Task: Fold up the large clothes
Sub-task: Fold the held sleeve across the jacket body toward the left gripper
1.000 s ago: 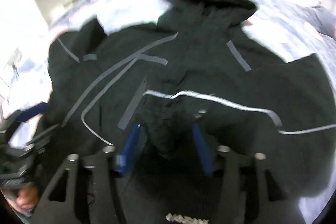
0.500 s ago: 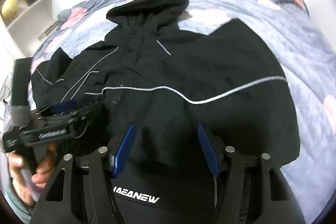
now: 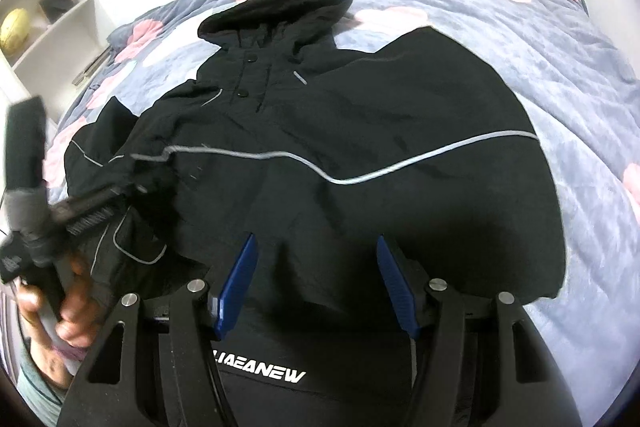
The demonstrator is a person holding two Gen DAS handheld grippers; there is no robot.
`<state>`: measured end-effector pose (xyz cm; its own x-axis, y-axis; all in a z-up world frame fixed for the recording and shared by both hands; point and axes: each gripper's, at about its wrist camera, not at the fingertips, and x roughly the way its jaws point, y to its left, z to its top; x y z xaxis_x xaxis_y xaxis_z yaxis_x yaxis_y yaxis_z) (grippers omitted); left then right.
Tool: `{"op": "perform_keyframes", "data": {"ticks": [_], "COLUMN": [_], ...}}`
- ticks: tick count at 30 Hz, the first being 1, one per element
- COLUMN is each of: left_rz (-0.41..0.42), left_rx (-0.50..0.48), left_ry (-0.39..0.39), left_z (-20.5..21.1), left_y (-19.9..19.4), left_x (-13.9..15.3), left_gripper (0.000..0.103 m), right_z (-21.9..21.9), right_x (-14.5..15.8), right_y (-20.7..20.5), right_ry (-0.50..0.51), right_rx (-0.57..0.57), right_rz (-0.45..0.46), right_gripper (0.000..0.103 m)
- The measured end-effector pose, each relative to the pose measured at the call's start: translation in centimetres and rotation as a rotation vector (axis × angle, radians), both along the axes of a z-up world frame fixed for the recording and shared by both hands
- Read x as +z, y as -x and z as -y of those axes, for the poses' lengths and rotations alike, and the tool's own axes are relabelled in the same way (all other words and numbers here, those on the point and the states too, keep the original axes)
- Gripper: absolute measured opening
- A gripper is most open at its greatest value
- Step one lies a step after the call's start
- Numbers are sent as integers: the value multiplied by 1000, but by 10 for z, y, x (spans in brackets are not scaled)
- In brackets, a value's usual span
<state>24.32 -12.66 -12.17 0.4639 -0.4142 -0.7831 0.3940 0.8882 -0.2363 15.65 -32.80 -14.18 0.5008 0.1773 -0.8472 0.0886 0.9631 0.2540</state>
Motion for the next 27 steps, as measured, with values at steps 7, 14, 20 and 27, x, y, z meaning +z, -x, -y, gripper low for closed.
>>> {"op": "perform_keyframes", "data": {"ticks": [7, 14, 20, 27], "left_rz": [84, -79, -3, 79], "left_rx": [149, 219, 188, 240], "left_ry": [37, -123, -335, -231], "left_z": [-82, -151, -128, -154], "left_y": [-13, -35, -30, -19], "left_x": [44, 2, -47, -6], "left_gripper": [21, 22, 32, 43], "right_z": [-20, -25, -29, -29], "right_x": [17, 0, -65, -50], "right_y": [-10, -43, -69, -64], "right_ry": [15, 118, 178, 156], "right_rx": [36, -42, -57, -58], "right_rz": [34, 16, -130, -125], "right_gripper": [64, 64, 64, 64]}}
